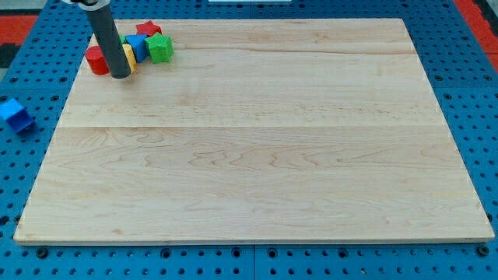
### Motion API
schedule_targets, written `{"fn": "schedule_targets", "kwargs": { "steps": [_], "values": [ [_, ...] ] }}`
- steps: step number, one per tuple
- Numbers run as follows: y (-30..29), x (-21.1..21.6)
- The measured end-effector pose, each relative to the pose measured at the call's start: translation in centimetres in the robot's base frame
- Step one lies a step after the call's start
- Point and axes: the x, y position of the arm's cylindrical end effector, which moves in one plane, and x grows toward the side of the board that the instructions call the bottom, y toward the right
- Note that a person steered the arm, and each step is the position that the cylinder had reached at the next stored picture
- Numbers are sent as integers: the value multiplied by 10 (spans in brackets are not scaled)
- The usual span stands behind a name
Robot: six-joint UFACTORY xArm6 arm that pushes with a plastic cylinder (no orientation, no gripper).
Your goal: Point arm at center of the board
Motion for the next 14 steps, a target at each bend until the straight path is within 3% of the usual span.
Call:
{"fn": "schedule_targets", "kwargs": {
  "steps": [1, 3, 4, 14],
  "values": [
    [1, -9],
    [58, 31],
    [74, 31],
    [111, 31]
  ]
}}
